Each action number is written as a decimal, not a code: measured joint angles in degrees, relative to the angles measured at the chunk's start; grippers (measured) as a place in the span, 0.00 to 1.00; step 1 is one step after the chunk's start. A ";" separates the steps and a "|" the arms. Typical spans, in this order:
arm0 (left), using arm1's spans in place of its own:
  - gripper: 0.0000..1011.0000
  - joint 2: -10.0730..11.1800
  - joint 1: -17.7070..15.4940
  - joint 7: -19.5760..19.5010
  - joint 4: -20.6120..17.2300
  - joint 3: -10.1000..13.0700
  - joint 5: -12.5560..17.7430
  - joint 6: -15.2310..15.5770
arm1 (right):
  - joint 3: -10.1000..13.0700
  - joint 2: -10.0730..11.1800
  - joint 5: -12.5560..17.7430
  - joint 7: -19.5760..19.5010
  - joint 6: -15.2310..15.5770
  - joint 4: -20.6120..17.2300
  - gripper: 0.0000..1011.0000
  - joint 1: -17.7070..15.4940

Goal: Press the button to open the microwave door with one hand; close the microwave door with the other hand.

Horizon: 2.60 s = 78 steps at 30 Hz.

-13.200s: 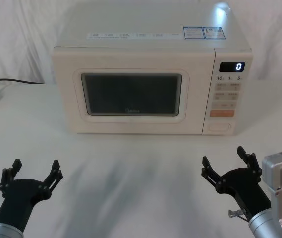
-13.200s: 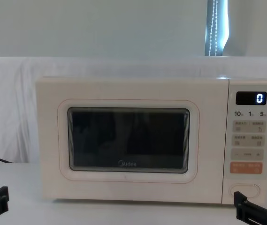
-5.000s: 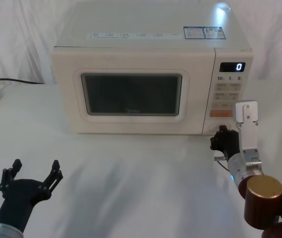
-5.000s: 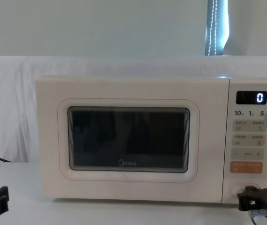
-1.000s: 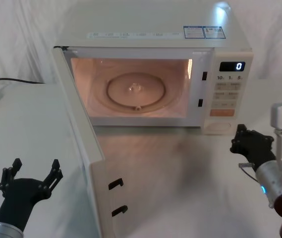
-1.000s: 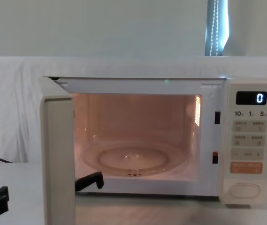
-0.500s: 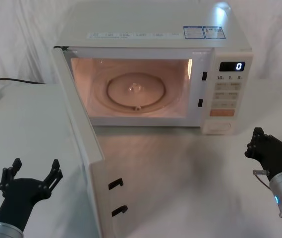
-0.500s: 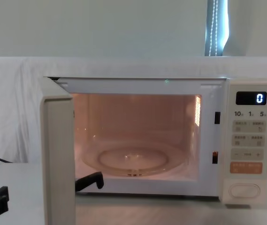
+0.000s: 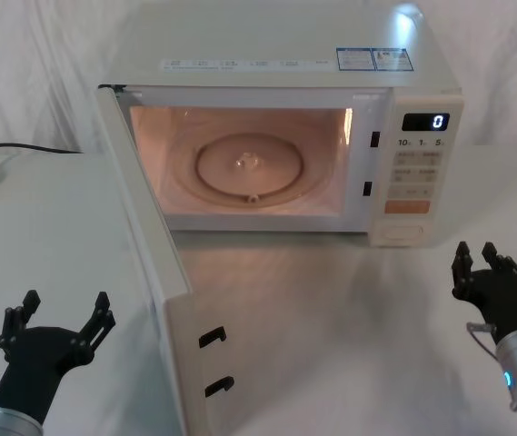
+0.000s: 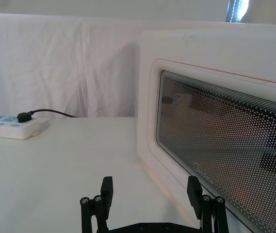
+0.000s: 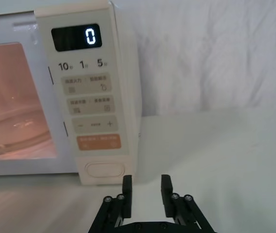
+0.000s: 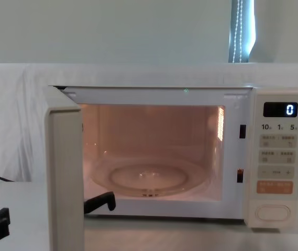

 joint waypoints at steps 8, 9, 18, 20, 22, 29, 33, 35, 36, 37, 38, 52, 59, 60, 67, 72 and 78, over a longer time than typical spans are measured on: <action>0.99 0.00 0.00 0.00 0.00 0.00 0.00 0.00 | -0.82 -1.27 1.52 1.09 -8.52 6.41 0.60 0.92; 0.99 0.00 0.00 0.00 0.00 0.01 0.00 0.00 | -1.00 -1.34 1.55 1.16 -9.11 6.98 0.63 1.03; 0.99 0.00 0.00 0.00 0.00 0.00 0.00 0.00 | -0.87 -1.27 1.55 1.17 -8.40 6.27 0.89 0.94; 0.99 0.00 0.00 0.00 0.00 0.00 0.00 0.00 | -0.85 -1.26 1.55 1.16 -8.24 6.17 0.93 0.91; 0.99 0.00 0.00 0.00 0.00 0.00 0.00 0.00 | -0.84 -1.26 1.55 1.17 -8.17 6.09 0.98 0.89; 0.99 0.00 0.00 0.00 0.00 0.00 0.00 0.00 | -0.79 -1.23 1.54 1.17 -7.86 5.85 0.99 0.85; 0.99 0.00 0.00 0.00 0.00 0.00 0.00 0.00 | -0.77 -1.21 1.54 1.17 -7.75 5.79 0.99 0.83; 0.99 0.00 0.00 0.00 0.00 0.00 0.00 0.00 | -0.76 -1.20 1.52 1.16 -7.72 5.77 0.99 0.82; 0.99 0.00 0.00 0.00 0.00 0.00 0.00 0.00 | -0.75 -1.19 1.52 1.16 -7.70 5.75 0.99 0.81; 0.99 0.00 0.00 0.00 0.00 0.00 0.00 0.00 | -0.75 -1.19 1.52 1.16 -7.69 5.74 0.99 0.80; 0.99 0.00 0.00 0.00 0.00 0.00 0.00 0.00 | -0.74 -1.19 1.51 1.15 -7.68 5.73 0.99 0.80; 0.99 -0.51 -0.03 -1.95 -1.81 -1.02 -0.04 0.78 | -0.71 -1.19 1.50 1.10 -7.55 5.64 0.99 0.79; 0.99 -0.86 1.59 -3.75 -4.38 -2.91 -1.09 1.68 | -0.72 -1.19 1.51 1.07 -7.52 5.60 0.99 0.79; 0.99 -0.89 2.07 -4.15 -4.97 -3.42 -1.22 1.79 | -0.72 -1.19 1.50 1.08 -7.52 5.60 0.99 0.79; 0.87 -0.90 4.70 -5.14 -8.05 -5.17 -1.41 2.91 | -0.72 -1.19 1.50 1.07 -7.52 5.60 0.99 0.79; 0.73 -0.18 6.97 -6.56 -11.16 -6.42 -2.54 4.89 | -0.72 -1.19 1.50 1.07 -7.52 5.60 0.99 0.79; 0.53 1.31 9.12 -8.62 -14.67 -7.90 -5.29 7.38 | -0.72 -1.19 1.51 1.07 -7.52 5.60 0.99 0.79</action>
